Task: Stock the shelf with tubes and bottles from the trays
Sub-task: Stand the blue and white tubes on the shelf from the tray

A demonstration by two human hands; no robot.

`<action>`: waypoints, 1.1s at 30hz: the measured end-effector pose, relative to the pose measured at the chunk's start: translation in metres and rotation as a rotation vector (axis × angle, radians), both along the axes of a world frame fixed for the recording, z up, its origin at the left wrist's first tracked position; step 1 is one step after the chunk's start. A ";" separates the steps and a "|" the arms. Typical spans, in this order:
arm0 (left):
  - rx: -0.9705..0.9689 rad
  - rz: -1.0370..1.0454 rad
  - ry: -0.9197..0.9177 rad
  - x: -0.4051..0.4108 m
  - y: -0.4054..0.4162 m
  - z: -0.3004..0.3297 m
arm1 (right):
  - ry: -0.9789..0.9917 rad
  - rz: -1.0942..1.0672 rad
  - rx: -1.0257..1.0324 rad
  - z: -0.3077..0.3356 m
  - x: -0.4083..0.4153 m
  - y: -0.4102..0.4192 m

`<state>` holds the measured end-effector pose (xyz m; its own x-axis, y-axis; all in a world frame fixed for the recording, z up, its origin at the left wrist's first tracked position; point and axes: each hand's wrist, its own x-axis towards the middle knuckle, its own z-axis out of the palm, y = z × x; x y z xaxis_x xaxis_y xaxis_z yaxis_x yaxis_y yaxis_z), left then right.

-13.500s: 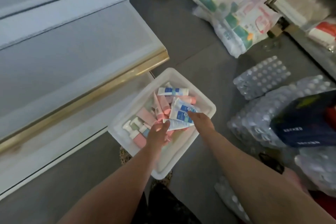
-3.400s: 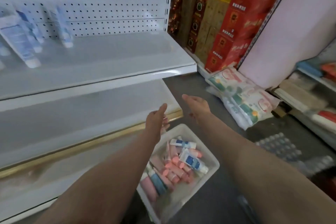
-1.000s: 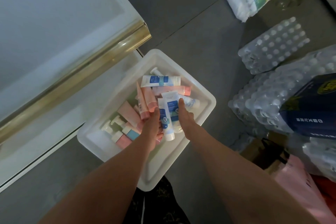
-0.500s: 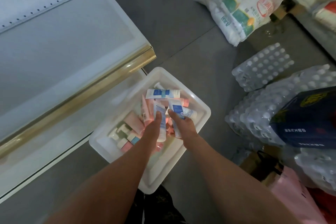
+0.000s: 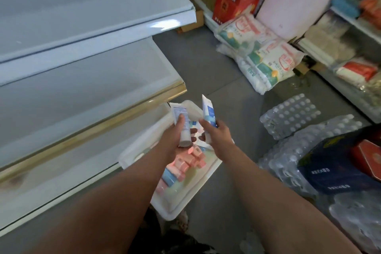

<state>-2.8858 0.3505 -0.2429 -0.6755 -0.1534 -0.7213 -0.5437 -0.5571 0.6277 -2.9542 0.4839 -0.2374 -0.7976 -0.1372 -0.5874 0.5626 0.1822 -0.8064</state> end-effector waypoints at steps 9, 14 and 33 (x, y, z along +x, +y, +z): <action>-0.210 0.121 0.203 0.019 -0.047 0.102 | 0.137 0.109 -0.190 0.090 0.007 -0.046; -0.258 0.204 0.323 0.035 -0.082 0.142 | 0.214 0.170 -0.275 0.132 0.013 -0.078; -0.702 0.473 0.349 0.165 -0.293 0.216 | 0.327 0.346 -0.482 0.208 0.108 -0.314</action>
<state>-2.7206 0.0571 -0.0267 -0.5925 -0.7959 -0.1246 -0.0716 -0.1020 0.9922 -2.8465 0.1696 -0.0295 -0.7870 -0.6026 -0.1327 0.2500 -0.1148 -0.9614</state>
